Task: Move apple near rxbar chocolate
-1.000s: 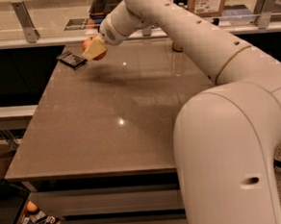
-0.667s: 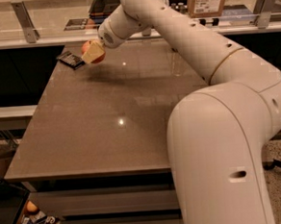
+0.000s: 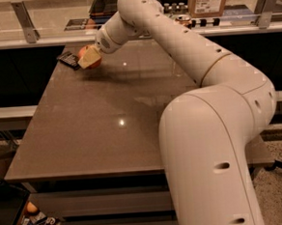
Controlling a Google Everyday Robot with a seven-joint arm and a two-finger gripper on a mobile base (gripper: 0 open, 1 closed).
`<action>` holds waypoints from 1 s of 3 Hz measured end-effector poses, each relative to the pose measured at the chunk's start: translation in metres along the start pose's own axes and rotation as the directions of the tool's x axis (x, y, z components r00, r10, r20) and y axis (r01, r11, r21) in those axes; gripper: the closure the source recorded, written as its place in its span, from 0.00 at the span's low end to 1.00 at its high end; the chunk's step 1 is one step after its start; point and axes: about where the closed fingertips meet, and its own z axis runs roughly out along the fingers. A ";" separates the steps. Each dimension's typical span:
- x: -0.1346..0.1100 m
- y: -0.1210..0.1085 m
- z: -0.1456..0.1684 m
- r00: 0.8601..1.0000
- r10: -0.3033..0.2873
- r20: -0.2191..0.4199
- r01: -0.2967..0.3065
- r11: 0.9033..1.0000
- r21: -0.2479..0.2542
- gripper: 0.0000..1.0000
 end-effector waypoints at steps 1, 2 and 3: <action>0.003 0.001 0.013 1.000 0.011 -0.011 -0.011 1.000 -0.011 1.00; 0.006 0.000 0.022 1.000 0.029 -0.007 -0.029 0.999 -0.016 1.00; 0.009 -0.002 0.028 0.999 0.051 0.009 -0.051 0.999 -0.019 1.00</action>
Offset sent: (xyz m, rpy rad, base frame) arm 0.0119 0.0108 -0.0211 0.0234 0.0395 -0.0249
